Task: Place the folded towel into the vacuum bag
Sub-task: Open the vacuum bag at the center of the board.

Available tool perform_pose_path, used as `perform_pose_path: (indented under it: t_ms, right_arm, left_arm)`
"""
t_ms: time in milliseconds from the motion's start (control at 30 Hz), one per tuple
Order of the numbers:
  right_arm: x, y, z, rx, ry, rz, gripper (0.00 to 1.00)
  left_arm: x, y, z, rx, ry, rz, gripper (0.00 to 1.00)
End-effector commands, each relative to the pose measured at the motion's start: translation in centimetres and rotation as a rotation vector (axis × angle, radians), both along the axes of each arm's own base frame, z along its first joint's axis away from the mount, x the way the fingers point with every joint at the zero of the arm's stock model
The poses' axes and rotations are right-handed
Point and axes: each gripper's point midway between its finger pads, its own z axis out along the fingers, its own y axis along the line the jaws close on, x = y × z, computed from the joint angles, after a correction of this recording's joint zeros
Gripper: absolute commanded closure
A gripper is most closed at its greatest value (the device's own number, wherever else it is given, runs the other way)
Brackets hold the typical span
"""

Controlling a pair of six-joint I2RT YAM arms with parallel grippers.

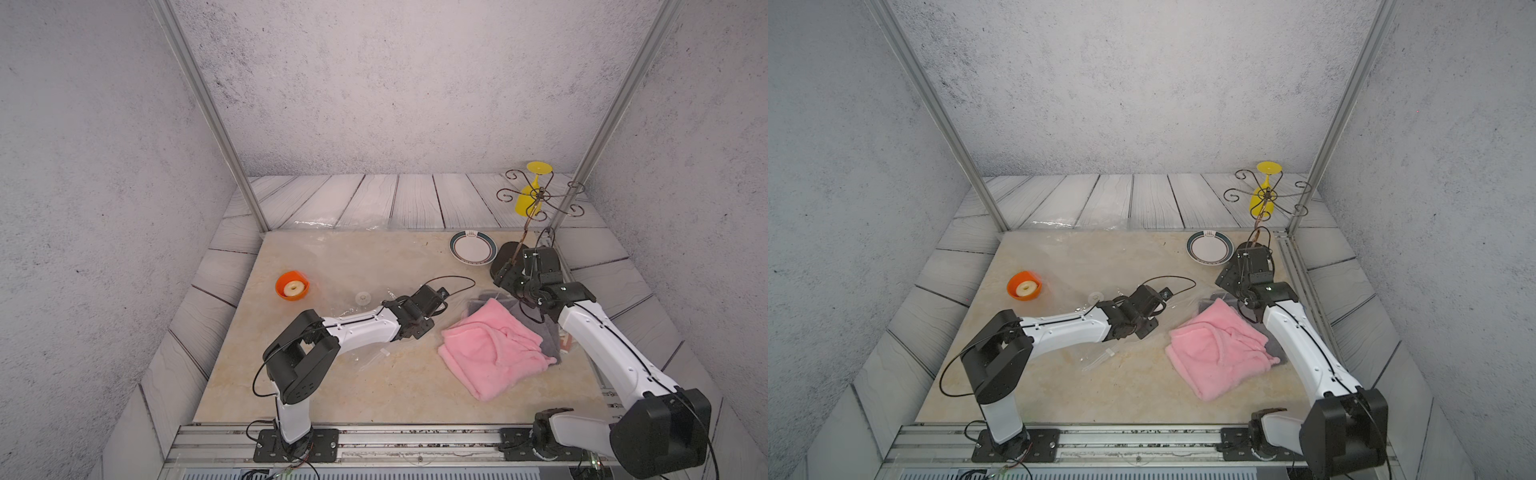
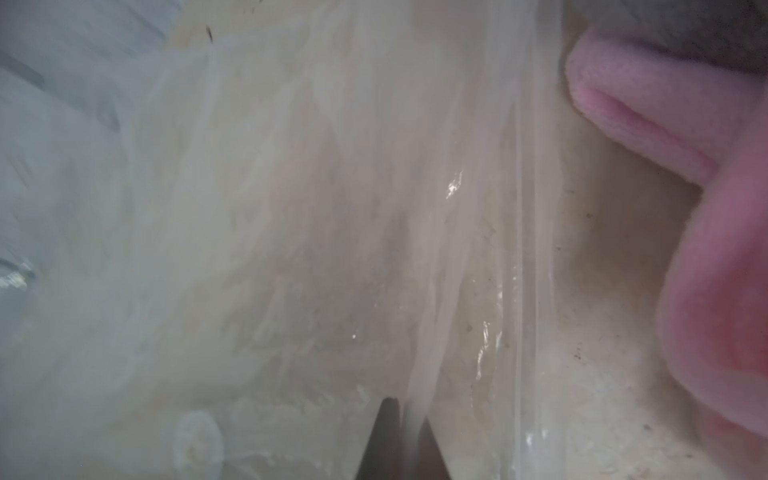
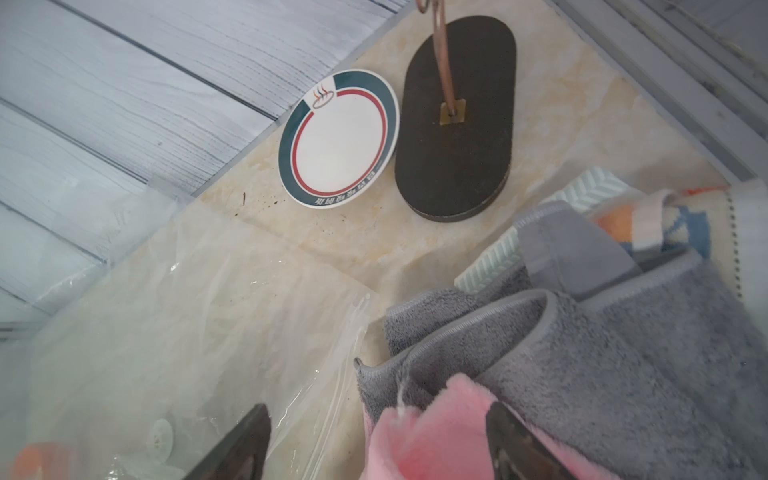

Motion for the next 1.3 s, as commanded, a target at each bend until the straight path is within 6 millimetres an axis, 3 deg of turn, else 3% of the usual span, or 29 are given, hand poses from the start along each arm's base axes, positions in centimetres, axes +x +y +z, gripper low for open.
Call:
perform_pose_path:
  t_ms: [0,200,333,467,633,767,967,1267]
  right_arm:
    - [-4.4,-2.0,0.3,0.058,0.041,-0.168,0.19]
    - [-11.7,-2.3,-2.3,0.037,0.2,-0.101,0.18]
    - [-15.7,0.0,-5.0,0.073,0.392,0.098,0.17]
    - [-18.2,2.2,-7.1,0.127,0.562,0.274,0.16]
    - [-21.8,4.7,-12.6,0.291,0.746,0.347,0.14]
    - [-21.2,5.6,-14.1,0.333,0.757,0.374,0.07]
    - [-17.4,5.7,-14.6,0.297,0.675,0.376,0.05]
    - [-13.8,7.3,-15.6,0.342,0.615,0.41,0.05]
  left_arm:
    - [0.0,-2.3,4.6,-0.222,0.036,-0.007,1.0]
    - [0.3,-2.5,6.5,-0.298,0.032,0.017,1.0]
    - [0.4,-2.3,6.9,-0.336,0.054,0.047,1.0]
    - [0.6,-2.5,7.6,-0.362,0.055,0.061,1.0]
    - [0.2,-3.1,8.5,-0.41,0.074,0.043,1.0]
    - [-0.4,-3.6,8.6,-0.424,0.092,0.004,1.0]
    - [-1.9,-4.7,8.1,-0.434,0.159,-0.066,1.0]
    - [-4.8,-6.8,4.4,-0.383,0.281,-0.187,1.0]
